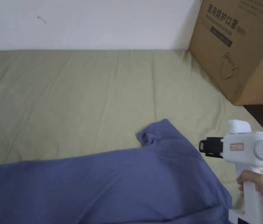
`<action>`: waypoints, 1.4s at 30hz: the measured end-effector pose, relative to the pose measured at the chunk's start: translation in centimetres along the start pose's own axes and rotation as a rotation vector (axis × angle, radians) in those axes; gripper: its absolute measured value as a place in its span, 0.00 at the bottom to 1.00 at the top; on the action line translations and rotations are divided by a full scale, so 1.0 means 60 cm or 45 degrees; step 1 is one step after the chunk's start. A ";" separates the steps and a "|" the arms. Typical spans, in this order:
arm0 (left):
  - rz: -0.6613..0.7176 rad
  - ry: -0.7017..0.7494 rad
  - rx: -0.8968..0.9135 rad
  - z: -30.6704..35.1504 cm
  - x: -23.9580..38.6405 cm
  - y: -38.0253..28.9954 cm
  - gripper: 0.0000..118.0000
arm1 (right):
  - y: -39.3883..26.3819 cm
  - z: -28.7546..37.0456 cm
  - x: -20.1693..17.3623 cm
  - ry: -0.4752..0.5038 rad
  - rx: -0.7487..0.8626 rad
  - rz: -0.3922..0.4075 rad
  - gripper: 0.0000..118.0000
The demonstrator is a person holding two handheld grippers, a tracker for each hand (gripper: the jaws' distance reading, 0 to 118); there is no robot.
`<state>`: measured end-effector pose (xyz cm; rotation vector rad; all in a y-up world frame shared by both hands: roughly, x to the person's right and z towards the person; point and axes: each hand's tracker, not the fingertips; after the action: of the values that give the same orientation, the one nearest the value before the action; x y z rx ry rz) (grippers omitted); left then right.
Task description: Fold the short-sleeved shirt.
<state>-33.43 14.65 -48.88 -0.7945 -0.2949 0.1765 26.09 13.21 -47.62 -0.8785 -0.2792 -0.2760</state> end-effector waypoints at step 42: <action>-0.083 0.188 -0.327 -0.305 -0.093 0.144 0.07 | 0.058 -0.159 -0.052 -0.028 -0.262 0.106 0.04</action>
<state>-33.10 6.75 -68.33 -1.0454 -0.2053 0.0177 25.62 8.21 -56.97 -1.0945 -0.2363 -0.2207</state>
